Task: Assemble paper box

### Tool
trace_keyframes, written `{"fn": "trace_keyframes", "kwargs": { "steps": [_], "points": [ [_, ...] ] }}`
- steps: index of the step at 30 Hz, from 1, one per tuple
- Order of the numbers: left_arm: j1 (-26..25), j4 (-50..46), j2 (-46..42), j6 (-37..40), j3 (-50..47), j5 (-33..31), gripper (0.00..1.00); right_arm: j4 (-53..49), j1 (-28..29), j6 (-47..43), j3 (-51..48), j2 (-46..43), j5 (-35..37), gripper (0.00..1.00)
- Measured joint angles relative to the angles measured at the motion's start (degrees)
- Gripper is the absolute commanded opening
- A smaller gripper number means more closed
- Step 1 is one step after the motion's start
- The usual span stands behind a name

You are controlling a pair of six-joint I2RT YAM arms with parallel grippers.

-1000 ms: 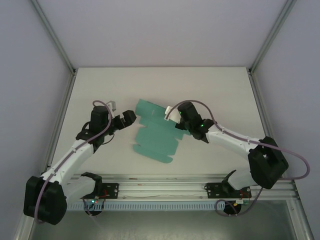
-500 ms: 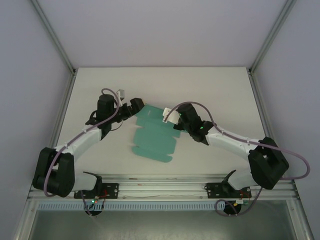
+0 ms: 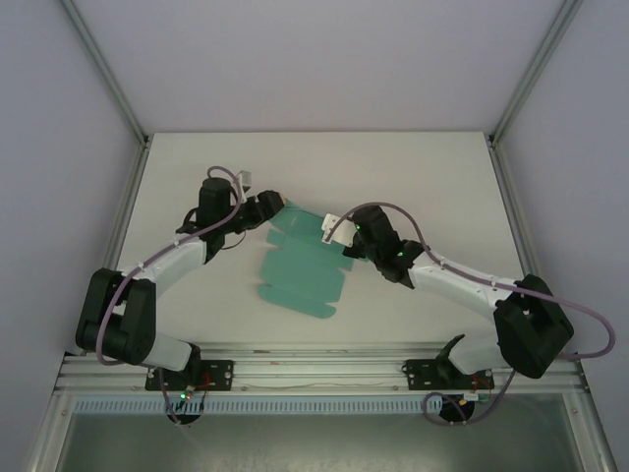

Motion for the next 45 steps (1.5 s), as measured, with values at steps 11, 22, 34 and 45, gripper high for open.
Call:
{"fn": "trace_keyframes", "kwargs": {
  "steps": [11, 22, 34, 45],
  "points": [
    [-5.9, -10.1, -1.1, 8.6, 3.3, -2.6, 0.39, 0.0, 0.2, 0.0, 0.0, 0.3, 0.8, 0.0],
    [-9.9, -9.9, 3.2, 8.5, 7.3, -5.1, 0.37, -1.6, 1.0, 0.0, 0.4, 0.9, 3.7, 0.0],
    [-10.8, -0.3, 6.1, 0.7, 5.7, -6.1, 0.59, -2.3, 0.9, 2.9, 0.4, 1.1, 5.1, 0.0],
    [-12.3, -8.0, -3.6, 4.6, 2.8, -12.5, 0.75, 0.8, 1.6, 3.6, 0.4, -0.1, 4.9, 0.0]
  ]
}}
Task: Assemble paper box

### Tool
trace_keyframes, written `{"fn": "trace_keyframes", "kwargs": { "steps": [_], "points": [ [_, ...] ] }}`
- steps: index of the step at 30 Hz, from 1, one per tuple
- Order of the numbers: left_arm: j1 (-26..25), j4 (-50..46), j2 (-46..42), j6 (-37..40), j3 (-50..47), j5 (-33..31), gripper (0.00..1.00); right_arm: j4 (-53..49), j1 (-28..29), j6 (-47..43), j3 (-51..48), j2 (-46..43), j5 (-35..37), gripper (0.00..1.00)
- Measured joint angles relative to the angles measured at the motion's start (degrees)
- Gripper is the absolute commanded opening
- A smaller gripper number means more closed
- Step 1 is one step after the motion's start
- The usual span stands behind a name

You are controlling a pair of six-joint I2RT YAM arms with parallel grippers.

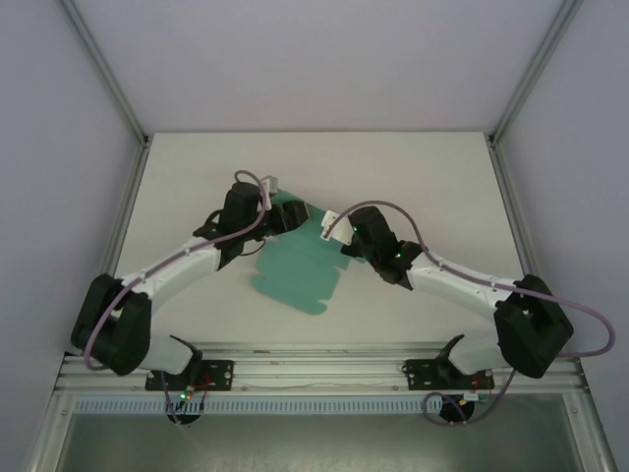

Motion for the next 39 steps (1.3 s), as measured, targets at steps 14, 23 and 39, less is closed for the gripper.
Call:
{"fn": "trace_keyframes", "kwargs": {
  "steps": [14, 23, 39],
  "points": [
    [8.4, -15.9, -17.0, 4.5, -9.6, -14.0, 1.0, 1.8, -0.2, -1.2, -0.5, -0.5, 0.4, 0.0],
    [13.4, -17.4, -11.9, 5.4, -11.5, -16.0, 1.0, 1.7, -0.2, -1.2, -0.6, -1.0, 0.2, 0.0],
    [13.4, -4.2, -2.4, 7.3, -11.4, -1.9, 0.95, 0.9, -0.5, -1.0, -0.6, -1.0, -1.3, 0.0]
  ]
}}
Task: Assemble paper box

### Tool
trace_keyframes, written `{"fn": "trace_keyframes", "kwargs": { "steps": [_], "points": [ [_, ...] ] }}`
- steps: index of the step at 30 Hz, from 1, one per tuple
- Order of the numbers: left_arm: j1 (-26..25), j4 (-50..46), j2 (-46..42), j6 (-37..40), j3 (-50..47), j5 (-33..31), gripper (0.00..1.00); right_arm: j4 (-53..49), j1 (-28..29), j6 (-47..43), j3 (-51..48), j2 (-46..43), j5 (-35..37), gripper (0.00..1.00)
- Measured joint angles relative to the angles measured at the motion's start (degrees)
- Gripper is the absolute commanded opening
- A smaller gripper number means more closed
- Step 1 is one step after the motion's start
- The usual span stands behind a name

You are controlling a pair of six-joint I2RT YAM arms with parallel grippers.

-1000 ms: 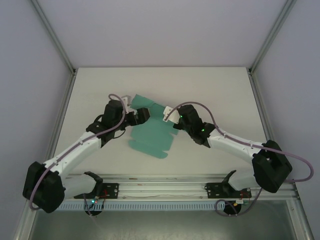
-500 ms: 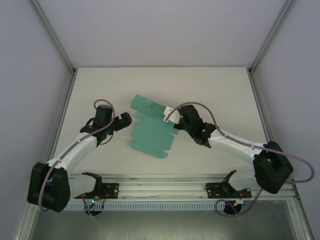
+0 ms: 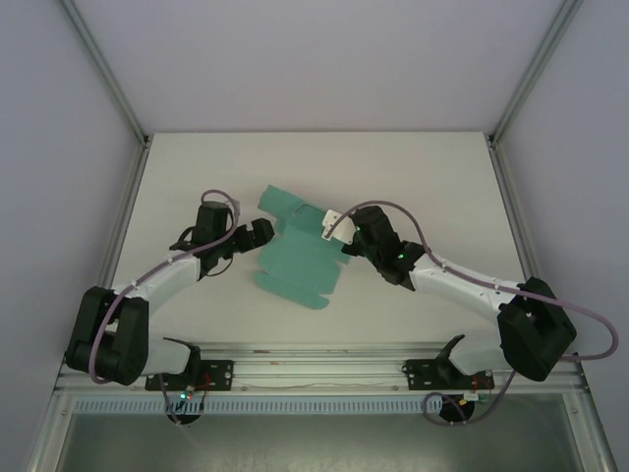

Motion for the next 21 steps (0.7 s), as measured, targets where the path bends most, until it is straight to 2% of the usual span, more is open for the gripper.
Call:
{"fn": "trace_keyframes", "kwargs": {
  "steps": [5, 9, 15, 19, 21],
  "points": [
    [0.0, 5.6, 2.2, 0.7, -0.4, 6.2, 0.87, 0.0, 0.0, 0.6, 0.0, 0.0, -1.8, 0.0],
    [0.0, 10.5, 4.7, 0.4, -1.4, 11.2, 0.75, -0.1, 0.0, 0.9, 0.0, -0.2, -3.5, 0.0],
    [0.1, 17.9, 8.4, -1.5, -1.8, 17.1, 0.6, -0.9, -0.1, 1.4, -0.1, -1.4, -4.6, 0.0],
    [0.1, 22.2, 9.2, -3.0, -2.6, 19.8, 0.46, -0.8, -0.3, 1.9, -0.6, -1.7, -4.7, 0.0],
    [0.0, 23.8, 9.2, -3.7, -2.9, 20.6, 0.44, -0.8, -0.3, 2.2, -0.7, -1.8, -4.9, 0.0]
  ]
}}
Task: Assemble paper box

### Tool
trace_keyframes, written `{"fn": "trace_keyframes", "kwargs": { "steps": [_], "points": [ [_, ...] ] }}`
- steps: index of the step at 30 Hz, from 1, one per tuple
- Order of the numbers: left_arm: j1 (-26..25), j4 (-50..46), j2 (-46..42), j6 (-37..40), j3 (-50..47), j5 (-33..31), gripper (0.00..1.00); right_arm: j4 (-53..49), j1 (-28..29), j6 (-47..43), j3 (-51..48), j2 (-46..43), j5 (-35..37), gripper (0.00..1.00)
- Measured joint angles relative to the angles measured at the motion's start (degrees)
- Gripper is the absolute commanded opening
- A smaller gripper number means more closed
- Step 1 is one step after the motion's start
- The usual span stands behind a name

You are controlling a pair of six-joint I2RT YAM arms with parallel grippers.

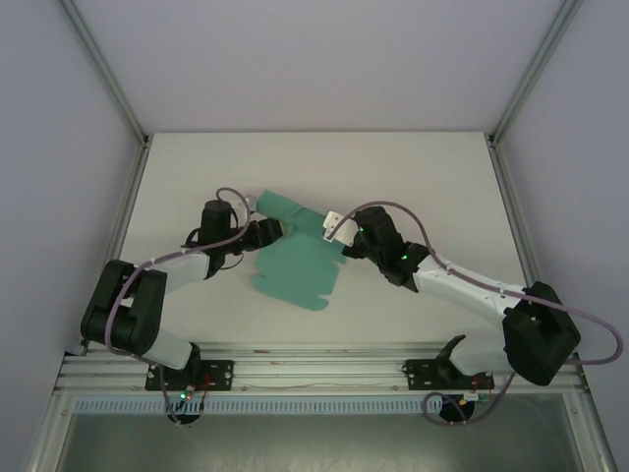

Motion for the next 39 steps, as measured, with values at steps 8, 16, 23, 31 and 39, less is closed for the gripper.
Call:
{"fn": "trace_keyframes", "kwargs": {
  "steps": [8, 16, 23, 31, 39],
  "points": [
    [-0.5, 3.3, 0.0, -1.5, -0.4, 1.1, 0.23, 0.0, -0.3, 1.0, -0.2, -0.4, -0.2, 0.0],
    [-1.2, 2.6, -0.1, -1.2, -0.3, -0.5, 0.01, -0.1, -0.4, 1.2, -0.3, -1.1, -0.1, 0.0],
    [-3.0, -2.6, -1.8, 1.0, 0.3, -4.0, 0.24, -1.1, -0.4, 1.2, -1.0, -1.2, -0.1, 0.0],
    [-3.8, -12.8, -6.8, 4.9, 0.5, -12.1, 0.93, -0.5, -0.1, -4.0, -0.9, -1.3, 2.5, 0.0],
    [-3.9, -26.3, -16.6, 7.2, 2.0, -26.1, 1.0, 1.2, 0.7, -12.1, 0.3, 2.9, 8.6, 0.0]
  ]
}}
